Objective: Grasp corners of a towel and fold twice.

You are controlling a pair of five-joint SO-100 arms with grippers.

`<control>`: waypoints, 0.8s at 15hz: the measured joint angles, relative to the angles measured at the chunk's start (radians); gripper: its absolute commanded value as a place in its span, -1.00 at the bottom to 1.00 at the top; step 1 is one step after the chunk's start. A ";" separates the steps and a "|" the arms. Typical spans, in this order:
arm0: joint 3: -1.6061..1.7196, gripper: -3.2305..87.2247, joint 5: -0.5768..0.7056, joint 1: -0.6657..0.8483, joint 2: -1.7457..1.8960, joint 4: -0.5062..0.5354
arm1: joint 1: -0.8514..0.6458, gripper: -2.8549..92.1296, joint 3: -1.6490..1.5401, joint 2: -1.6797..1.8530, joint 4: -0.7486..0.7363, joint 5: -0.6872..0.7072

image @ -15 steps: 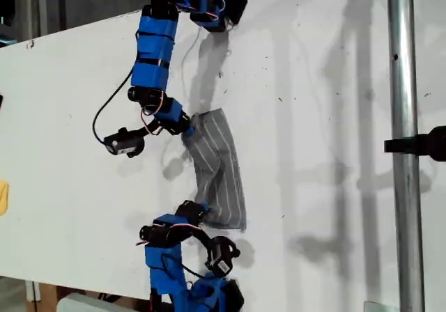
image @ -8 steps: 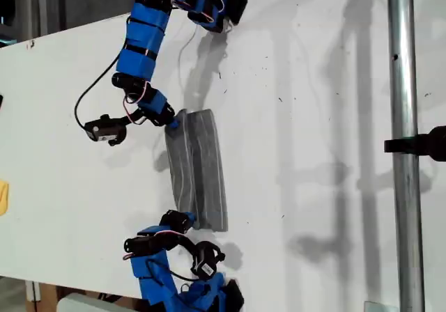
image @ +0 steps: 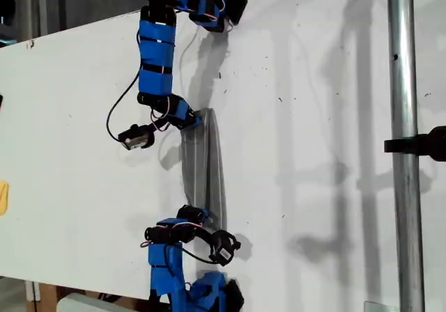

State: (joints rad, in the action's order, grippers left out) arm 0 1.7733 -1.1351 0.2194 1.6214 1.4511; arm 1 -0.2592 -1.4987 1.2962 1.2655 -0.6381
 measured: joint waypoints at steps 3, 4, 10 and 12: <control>0.021 -0.95 -0.084 -0.049 -0.011 -0.021 | 0.020 -0.95 0.000 -0.046 -0.015 -0.026; 0.038 -0.80 -0.107 -0.061 -0.011 -0.034 | 0.021 -0.95 0.000 -0.048 -0.015 -0.026; 0.072 -0.38 -0.230 -0.114 -0.017 -0.009 | 0.020 -0.38 0.000 -0.049 0.026 -0.080; 0.095 -0.41 -0.241 -0.114 -0.011 0.035 | 0.020 -0.35 -0.002 -0.041 0.058 -0.089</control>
State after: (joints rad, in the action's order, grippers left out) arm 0 1.8684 -1.3760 0.1058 1.6107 1.4864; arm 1 -0.2393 -1.5002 1.2548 1.3238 -0.7271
